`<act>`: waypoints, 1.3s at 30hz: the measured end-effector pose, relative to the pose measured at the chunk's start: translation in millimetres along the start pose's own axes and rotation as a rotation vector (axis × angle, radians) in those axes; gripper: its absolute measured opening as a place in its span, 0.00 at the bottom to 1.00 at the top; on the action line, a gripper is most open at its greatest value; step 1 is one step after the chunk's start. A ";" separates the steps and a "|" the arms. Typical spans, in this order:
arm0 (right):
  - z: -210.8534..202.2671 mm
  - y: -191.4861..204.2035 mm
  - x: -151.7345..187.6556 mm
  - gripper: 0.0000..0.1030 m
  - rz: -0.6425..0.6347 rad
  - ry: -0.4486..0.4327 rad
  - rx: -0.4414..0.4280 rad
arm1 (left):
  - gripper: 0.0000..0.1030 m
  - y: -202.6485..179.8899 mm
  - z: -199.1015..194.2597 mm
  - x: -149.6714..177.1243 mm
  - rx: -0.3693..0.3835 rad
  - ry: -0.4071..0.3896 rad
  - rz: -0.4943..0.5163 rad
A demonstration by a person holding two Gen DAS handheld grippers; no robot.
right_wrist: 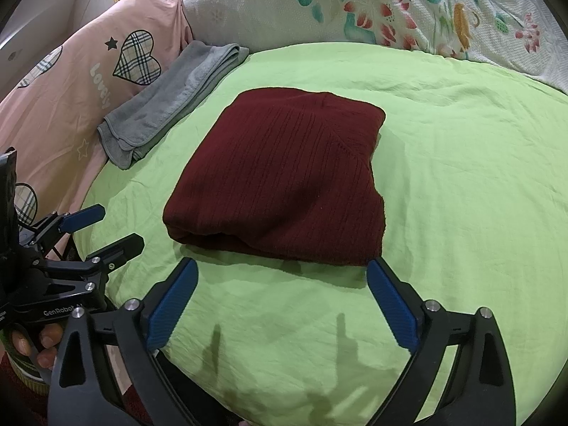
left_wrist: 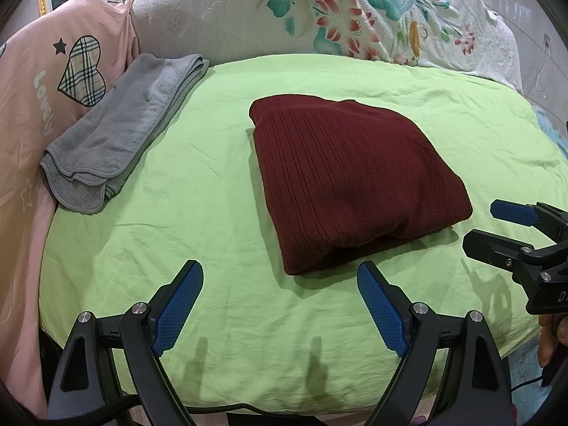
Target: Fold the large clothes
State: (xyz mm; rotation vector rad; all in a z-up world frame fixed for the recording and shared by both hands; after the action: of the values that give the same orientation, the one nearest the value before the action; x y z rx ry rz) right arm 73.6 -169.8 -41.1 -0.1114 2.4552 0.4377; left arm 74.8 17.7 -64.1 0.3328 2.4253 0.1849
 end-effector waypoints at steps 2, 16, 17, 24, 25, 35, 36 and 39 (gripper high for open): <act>-1.6 1.5 -2.5 0.96 -0.002 -0.004 0.000 | 0.87 -0.1 -0.1 0.0 -0.001 0.000 0.000; -3.3 3.9 -5.1 0.98 -0.001 -0.010 0.002 | 0.87 -0.3 -0.2 0.3 -0.001 0.000 0.000; -3.3 4.3 -4.9 0.98 -0.001 -0.010 0.003 | 0.87 -0.4 -0.3 0.4 -0.001 0.000 0.000; -3.2 5.3 -5.7 0.98 0.000 -0.012 0.003 | 0.87 -0.4 -2.7 -1.5 -0.001 -0.003 0.001; -3.3 5.2 -5.0 0.98 0.000 -0.012 0.005 | 0.87 -0.1 -3.0 -1.9 -0.001 -0.003 0.001; -3.6 5.4 -4.1 0.99 0.002 -0.012 0.005 | 0.87 1.1 -4.3 -5.2 -0.002 -0.006 0.003; -3.7 5.4 -4.1 0.99 0.002 -0.013 0.005 | 0.87 1.1 -4.5 -5.8 -0.001 -0.006 0.003; -3.2 6.0 -3.5 0.99 0.003 -0.014 0.005 | 0.87 0.6 -4.8 -5.4 -0.002 -0.006 0.002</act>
State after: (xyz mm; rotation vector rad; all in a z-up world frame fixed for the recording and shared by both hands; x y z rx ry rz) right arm 73.5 -165.3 -34.9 -0.1029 2.4431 0.4322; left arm 75.8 16.5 -57.1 0.3345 2.4188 0.1871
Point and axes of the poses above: each gripper's, at about its wrist camera, not at the fingertips, and z roughly the way its jaws point, y to its left, x to its underside, the point moved 8 cm from there along z, roughly the way its jaws point, and after that the axes turned 9 degrees about z, right-handed, at the moved point
